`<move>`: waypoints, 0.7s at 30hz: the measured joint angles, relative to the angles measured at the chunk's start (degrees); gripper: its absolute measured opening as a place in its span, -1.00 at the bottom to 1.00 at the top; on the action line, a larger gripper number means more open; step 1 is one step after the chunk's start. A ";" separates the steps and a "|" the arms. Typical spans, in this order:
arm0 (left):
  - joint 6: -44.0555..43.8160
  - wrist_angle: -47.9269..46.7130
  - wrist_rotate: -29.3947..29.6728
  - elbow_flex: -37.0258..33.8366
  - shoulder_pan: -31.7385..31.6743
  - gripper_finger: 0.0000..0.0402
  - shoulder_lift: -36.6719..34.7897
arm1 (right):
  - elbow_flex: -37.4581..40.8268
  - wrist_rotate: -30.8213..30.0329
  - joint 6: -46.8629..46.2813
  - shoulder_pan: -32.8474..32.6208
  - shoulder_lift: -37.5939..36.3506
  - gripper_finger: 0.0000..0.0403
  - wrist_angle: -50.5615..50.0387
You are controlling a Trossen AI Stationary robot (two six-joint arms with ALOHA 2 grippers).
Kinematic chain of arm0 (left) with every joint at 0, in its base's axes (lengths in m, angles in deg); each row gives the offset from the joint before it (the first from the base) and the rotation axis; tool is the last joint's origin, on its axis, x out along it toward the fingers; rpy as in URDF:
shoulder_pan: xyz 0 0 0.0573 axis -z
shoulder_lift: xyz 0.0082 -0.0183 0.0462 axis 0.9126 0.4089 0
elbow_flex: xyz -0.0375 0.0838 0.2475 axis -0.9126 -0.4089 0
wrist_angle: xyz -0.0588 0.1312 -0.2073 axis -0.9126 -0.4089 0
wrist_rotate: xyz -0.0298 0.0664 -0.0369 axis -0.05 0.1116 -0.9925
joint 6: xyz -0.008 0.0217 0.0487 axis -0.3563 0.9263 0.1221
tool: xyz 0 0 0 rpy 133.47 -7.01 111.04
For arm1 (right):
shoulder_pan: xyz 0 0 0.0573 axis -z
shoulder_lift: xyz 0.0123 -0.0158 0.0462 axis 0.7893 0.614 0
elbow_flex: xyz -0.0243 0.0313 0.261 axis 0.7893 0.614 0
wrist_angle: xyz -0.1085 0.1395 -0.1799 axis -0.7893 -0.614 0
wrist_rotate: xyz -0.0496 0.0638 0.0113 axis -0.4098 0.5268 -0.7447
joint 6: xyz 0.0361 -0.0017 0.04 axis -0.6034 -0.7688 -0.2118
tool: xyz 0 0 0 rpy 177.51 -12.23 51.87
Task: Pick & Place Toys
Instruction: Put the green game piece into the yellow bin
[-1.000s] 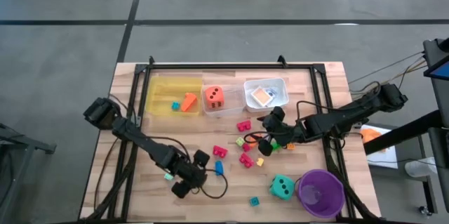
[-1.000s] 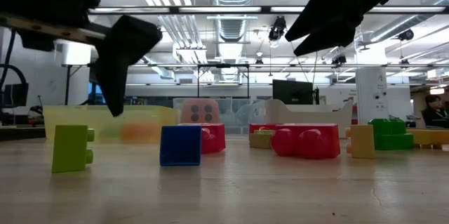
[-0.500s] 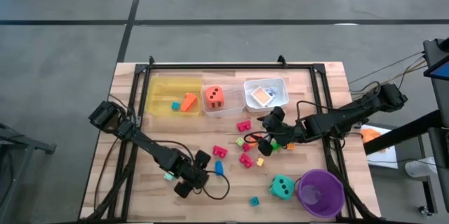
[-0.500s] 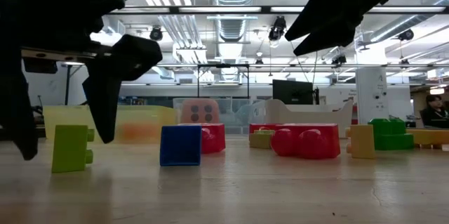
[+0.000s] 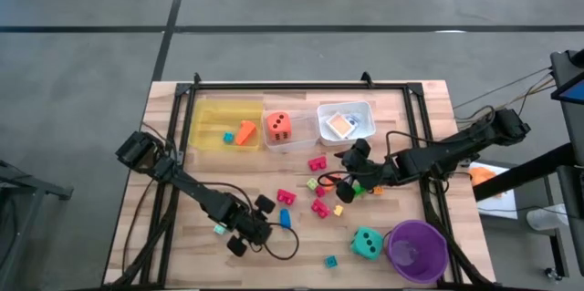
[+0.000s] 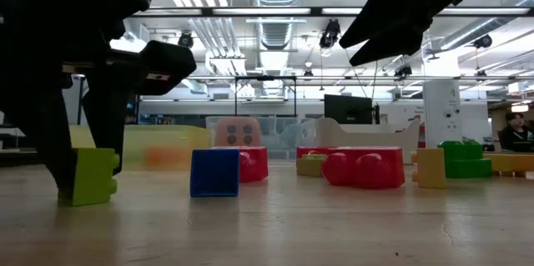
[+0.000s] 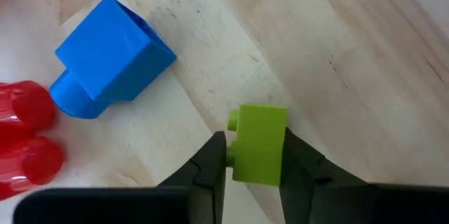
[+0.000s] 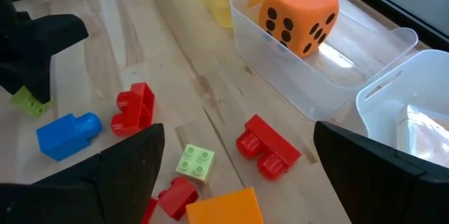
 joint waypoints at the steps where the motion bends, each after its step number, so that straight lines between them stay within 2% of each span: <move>1: -0.80 -0.01 -0.41 0.04 0.00 -0.59 0.00 | 0.00 0.00 -0.01 0.00 0.00 0.80 0.01; 5: -4.92 -0.77 -1.94 0.22 0.00 -0.59 -0.63 | 0.00 0.00 -0.02 0.00 0.00 0.80 0.00; 10: -12.94 -8.05 -1.61 2.98 -0.02 -0.59 -3.61 | 0.00 0.00 -0.02 0.00 0.00 0.80 0.04; 12: -16.79 -11.97 1.26 4.13 -0.20 -0.59 -5.29 | 0.00 0.00 -0.02 0.00 0.00 0.80 0.03; 16: -25.72 -20.08 11.54 7.61 -1.31 -0.59 -9.94 | 0.00 0.00 -0.02 0.02 0.00 0.80 0.09; 19: -31.14 -26.22 18.84 9.81 -3.78 -0.59 -13.93 | 0.00 0.00 -0.02 0.00 0.00 0.80 0.09; 21: -32.99 -29.27 21.37 10.87 -6.86 -0.59 -17.00 | 0.00 -0.01 -0.02 0.01 0.00 0.80 0.14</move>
